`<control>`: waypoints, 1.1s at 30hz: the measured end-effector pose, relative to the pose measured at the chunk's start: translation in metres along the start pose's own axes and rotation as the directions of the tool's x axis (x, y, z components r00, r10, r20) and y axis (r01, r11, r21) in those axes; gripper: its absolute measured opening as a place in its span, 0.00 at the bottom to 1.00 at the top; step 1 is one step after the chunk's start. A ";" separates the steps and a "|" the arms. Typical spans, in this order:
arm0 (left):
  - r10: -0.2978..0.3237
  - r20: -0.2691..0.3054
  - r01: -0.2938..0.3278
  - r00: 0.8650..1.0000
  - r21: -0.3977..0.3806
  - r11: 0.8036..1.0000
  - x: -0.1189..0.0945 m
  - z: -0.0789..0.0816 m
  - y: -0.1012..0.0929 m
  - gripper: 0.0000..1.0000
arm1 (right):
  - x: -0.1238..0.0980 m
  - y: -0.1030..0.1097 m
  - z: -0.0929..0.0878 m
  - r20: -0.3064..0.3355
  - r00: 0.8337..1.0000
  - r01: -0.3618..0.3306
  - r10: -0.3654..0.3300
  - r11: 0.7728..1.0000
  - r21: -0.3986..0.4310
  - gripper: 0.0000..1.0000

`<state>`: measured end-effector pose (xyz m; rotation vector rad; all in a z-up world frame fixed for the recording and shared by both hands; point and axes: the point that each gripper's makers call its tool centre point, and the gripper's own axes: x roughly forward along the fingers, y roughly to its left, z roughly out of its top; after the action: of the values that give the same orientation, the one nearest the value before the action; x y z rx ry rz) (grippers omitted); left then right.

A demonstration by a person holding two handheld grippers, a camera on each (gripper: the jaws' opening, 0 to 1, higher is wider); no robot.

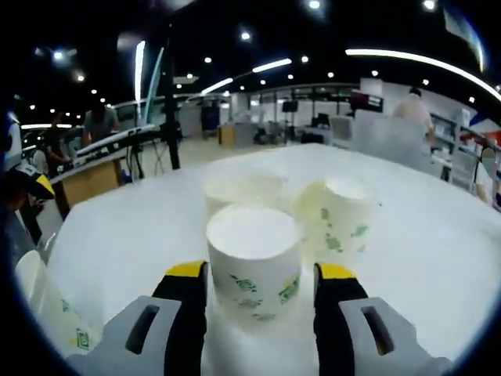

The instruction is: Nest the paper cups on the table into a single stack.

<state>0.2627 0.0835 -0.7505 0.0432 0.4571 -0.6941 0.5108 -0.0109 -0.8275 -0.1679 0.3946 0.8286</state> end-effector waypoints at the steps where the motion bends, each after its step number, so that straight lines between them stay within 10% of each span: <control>1: -0.001 -0.001 0.001 1.000 0.001 1.000 0.000 0.000 0.000 0.99 | 0.000 0.000 -0.002 -0.006 1.000 -0.006 0.006 1.000 0.008 0.48; 33: -0.004 -0.008 0.004 1.000 0.017 1.000 0.001 -0.001 -0.002 0.99 | -0.023 -0.008 0.015 0.005 1.000 -0.016 0.016 1.000 0.003 0.39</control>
<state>0.2621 0.0816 -0.7512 0.0610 0.4597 -0.7017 0.5071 -0.0276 -0.8044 -0.1601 0.3934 0.8442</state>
